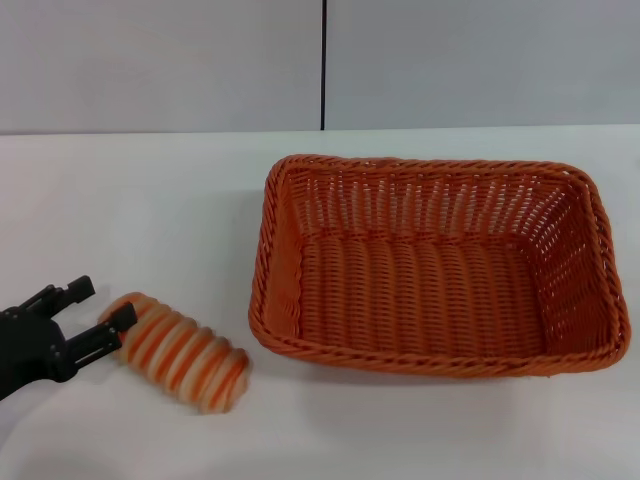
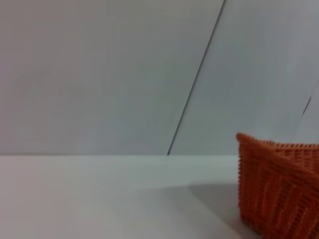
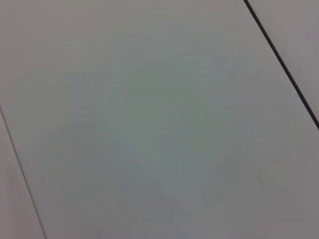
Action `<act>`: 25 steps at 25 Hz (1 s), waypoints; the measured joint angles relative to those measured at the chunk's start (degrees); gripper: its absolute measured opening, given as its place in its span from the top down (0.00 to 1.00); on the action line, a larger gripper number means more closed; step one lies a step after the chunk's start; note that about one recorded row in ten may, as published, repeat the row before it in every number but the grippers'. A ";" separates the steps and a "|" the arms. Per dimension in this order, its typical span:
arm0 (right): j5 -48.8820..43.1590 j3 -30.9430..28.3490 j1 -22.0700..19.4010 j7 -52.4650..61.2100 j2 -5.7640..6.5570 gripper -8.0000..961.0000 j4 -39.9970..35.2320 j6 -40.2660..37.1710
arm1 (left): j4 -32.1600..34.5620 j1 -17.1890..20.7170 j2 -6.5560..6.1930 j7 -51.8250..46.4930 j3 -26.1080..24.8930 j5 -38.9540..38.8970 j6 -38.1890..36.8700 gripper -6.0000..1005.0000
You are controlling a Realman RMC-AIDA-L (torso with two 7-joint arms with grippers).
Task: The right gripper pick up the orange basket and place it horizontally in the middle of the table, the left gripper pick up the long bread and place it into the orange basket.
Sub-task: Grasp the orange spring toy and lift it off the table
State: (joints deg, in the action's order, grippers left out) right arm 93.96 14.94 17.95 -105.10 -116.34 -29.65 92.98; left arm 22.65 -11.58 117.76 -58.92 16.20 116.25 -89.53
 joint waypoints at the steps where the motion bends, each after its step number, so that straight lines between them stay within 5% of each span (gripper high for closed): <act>1: 0.00 0.00 0.07 -0.29 0.07 0.24 0.34 0.00 | 0.00 0.00 0.00 0.00 0.00 0.00 0.00 0.25; 25: -0.01 0.01 1.05 -1.09 0.13 0.24 0.82 -1.46 | -1.45 -0.74 0.00 -0.26 0.41 1.48 3.34 0.26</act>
State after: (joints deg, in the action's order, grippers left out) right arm 93.95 14.94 19.00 -106.19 -116.22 -28.82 91.51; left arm 21.20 -12.32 117.76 -59.18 16.61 117.73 -86.19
